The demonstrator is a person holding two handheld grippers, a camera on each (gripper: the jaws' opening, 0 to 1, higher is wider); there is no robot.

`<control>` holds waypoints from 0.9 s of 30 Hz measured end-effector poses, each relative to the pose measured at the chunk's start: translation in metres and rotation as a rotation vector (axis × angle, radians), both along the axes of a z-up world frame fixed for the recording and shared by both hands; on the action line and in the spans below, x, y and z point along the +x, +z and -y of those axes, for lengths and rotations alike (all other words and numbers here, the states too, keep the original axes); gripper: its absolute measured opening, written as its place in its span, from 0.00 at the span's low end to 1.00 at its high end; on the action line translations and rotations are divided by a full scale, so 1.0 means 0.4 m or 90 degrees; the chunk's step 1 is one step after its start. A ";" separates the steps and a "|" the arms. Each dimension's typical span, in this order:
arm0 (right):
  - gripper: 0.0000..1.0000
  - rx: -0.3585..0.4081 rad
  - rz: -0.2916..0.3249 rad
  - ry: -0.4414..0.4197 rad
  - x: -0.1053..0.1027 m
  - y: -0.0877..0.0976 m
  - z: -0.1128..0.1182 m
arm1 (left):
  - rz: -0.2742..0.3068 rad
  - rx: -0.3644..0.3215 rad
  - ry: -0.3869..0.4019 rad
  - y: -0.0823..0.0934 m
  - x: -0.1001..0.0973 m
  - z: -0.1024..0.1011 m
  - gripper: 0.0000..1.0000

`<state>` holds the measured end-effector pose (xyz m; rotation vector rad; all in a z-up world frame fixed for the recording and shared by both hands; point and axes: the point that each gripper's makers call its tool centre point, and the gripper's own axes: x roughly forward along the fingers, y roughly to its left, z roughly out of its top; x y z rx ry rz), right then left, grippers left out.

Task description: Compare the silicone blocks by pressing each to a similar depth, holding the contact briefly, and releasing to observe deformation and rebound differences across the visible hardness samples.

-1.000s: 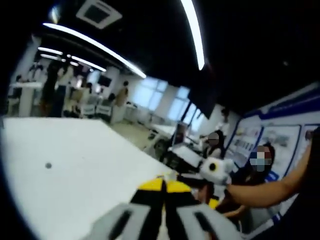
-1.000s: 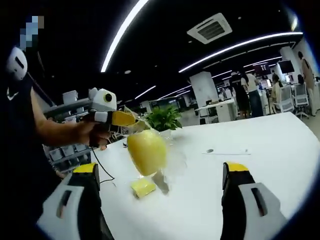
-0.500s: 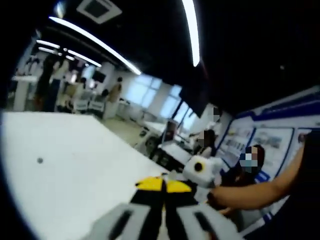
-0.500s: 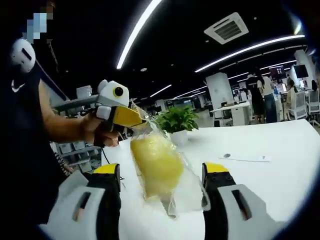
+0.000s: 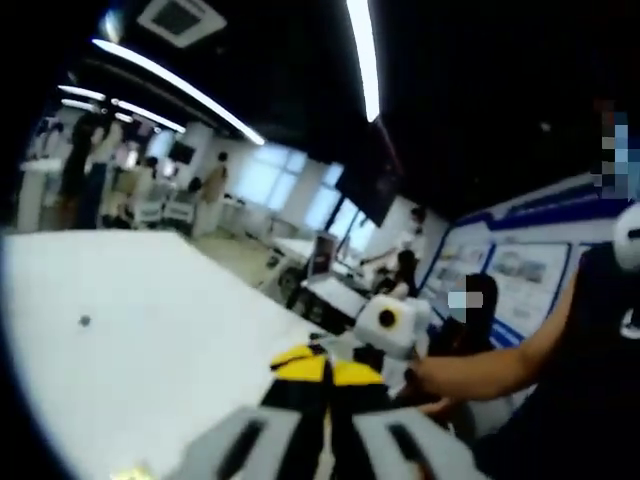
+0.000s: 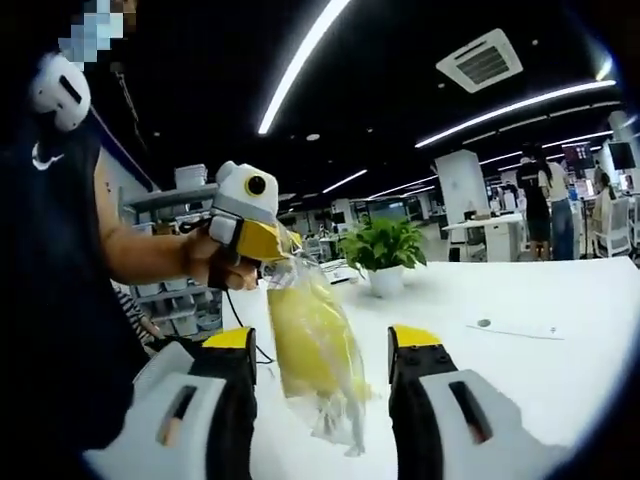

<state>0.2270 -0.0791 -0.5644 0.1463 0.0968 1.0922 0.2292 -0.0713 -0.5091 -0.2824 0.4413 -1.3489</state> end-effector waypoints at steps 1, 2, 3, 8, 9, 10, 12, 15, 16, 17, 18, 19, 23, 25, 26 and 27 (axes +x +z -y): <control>0.46 0.001 -0.001 0.007 -0.007 -0.002 -0.014 | -0.001 -0.001 0.003 0.000 -0.002 -0.009 0.00; 0.46 0.002 -0.001 0.011 -0.011 -0.003 -0.024 | -0.003 -0.003 0.005 0.000 -0.008 -0.023 0.00; 0.45 0.000 0.000 0.017 -0.018 -0.003 -0.037 | -0.003 -0.004 0.008 0.001 -0.010 -0.032 0.00; 0.44 0.007 0.003 0.027 -0.025 0.004 -0.071 | -0.002 -0.001 0.025 0.002 -0.020 -0.084 0.00; 0.43 0.006 0.004 0.029 -0.024 0.004 -0.078 | -0.003 -0.002 0.029 0.003 -0.022 -0.095 0.00; 0.43 0.005 0.005 0.031 -0.024 0.004 -0.083 | -0.003 -0.003 0.031 0.005 -0.023 -0.101 0.00; 0.43 0.005 0.001 0.039 -0.026 0.003 -0.100 | 0.002 -0.003 0.040 0.008 -0.025 -0.117 0.00; 0.42 0.006 0.004 0.048 -0.026 0.004 -0.119 | 0.000 -0.007 0.045 0.008 -0.029 -0.130 0.00; 0.41 0.010 0.003 0.052 -0.025 0.006 -0.128 | 0.001 -0.006 0.047 0.008 -0.030 -0.132 0.00; 0.41 0.014 0.001 0.056 -0.025 0.008 -0.133 | 0.002 -0.007 0.049 0.008 -0.031 -0.136 0.00; 0.41 0.013 0.003 0.059 -0.024 0.008 -0.142 | 0.001 -0.009 0.050 0.008 -0.031 -0.138 0.00; 0.40 0.008 0.005 0.060 -0.024 0.006 -0.146 | 0.001 -0.012 0.052 0.009 -0.030 -0.139 0.00; 0.37 0.007 0.005 0.067 -0.021 0.006 -0.153 | -0.009 -0.020 0.051 0.010 -0.034 -0.140 0.00; 0.29 0.004 -0.005 0.098 -0.038 0.004 -0.163 | -0.006 -0.018 0.049 0.008 -0.035 -0.142 0.00; 0.29 0.003 -0.009 0.088 -0.032 0.003 -0.164 | -0.008 -0.019 0.048 0.005 -0.035 -0.145 0.00; 0.29 -0.001 -0.004 0.090 -0.036 0.003 -0.165 | -0.009 -0.021 0.049 0.004 -0.034 -0.147 0.00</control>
